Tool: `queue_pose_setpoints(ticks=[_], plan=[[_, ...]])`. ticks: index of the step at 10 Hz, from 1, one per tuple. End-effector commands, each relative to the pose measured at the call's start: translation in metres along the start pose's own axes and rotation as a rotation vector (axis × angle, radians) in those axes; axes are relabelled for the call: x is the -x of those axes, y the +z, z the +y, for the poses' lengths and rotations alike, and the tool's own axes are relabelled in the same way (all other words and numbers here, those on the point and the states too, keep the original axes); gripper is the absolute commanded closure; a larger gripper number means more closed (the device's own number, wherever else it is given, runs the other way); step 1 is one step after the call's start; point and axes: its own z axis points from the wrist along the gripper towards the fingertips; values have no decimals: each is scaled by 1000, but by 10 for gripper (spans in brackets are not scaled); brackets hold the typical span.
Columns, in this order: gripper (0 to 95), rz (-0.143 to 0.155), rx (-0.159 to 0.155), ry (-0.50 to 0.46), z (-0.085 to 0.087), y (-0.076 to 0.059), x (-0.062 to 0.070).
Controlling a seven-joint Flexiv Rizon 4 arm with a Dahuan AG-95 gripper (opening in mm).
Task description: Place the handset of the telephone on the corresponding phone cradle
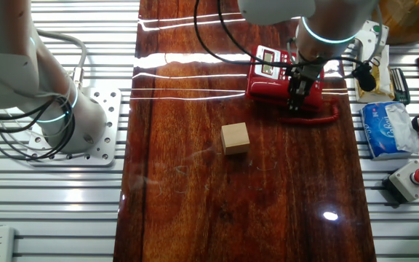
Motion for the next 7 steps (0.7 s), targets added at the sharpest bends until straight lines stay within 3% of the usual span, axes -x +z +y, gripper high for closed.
queue_pose_setpoints(ticks=[1,2,4,5,6,7], plan=[[0,11,-17,-16,0,0,1],[0,8,-29,-25,0,-2,1],[0,36,-87,-58,1,-10,3],[0,47,-149,-90,1,-16,4],[190,62,-183,-112,1,-21,5],[190,69,-189,-116,1,-22,5]])
